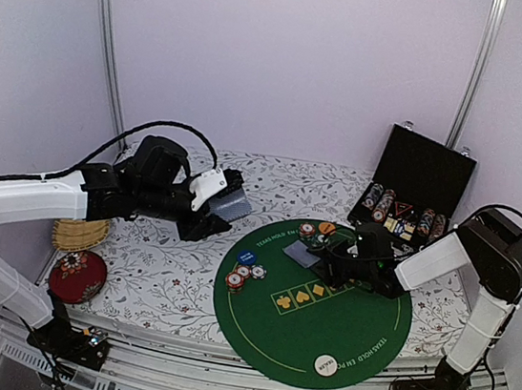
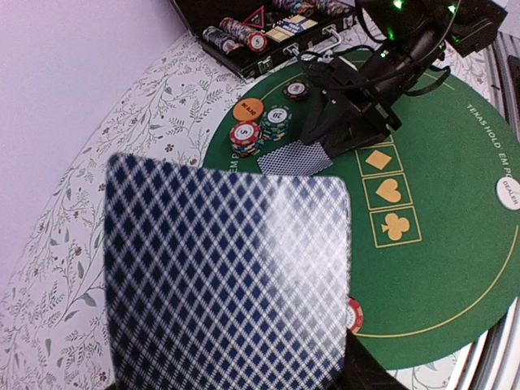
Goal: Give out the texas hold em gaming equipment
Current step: Distribute the poker card in the big blind area.
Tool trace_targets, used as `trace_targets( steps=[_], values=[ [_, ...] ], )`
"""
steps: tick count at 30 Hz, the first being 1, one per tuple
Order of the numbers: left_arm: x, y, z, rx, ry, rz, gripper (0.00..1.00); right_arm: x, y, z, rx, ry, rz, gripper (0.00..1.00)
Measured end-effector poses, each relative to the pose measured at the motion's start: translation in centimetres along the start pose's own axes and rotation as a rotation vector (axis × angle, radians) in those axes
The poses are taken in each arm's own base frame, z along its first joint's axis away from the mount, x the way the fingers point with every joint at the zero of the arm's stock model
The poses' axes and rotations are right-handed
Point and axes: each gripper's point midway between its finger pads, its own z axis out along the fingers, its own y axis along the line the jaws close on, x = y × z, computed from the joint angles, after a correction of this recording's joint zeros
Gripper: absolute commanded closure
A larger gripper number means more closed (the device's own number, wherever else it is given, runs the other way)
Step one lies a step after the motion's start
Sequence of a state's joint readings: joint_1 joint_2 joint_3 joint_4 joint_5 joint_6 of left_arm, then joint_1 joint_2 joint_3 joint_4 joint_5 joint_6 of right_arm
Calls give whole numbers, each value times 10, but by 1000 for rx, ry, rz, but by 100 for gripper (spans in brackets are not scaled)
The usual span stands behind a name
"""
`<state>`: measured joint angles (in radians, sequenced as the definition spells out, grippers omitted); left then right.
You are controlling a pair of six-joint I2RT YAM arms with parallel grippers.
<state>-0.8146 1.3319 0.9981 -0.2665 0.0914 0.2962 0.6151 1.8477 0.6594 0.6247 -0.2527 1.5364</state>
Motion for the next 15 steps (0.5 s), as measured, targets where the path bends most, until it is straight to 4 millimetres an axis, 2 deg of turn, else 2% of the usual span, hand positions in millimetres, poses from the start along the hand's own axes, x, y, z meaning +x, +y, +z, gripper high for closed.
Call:
trace_targets(
  steps=[6,9,11,13,15],
  values=[
    [-2,1,-3,-6,-8,1,48,6,5,-18,12,10,-26,27],
    [-3,1,-3,-6,-10,1,48,9,13,-29,14,12,-64,15],
    [-3,1,-3,-6,-10,3,48,11,20,-38,20,10,-113,2],
    [-3,1,-3,-6,-9,4,48,14,34,-44,41,2,-193,1],
    [-2,1,-3,-6,-9,5,48,18,61,-50,41,-20,-328,1]
  ],
)
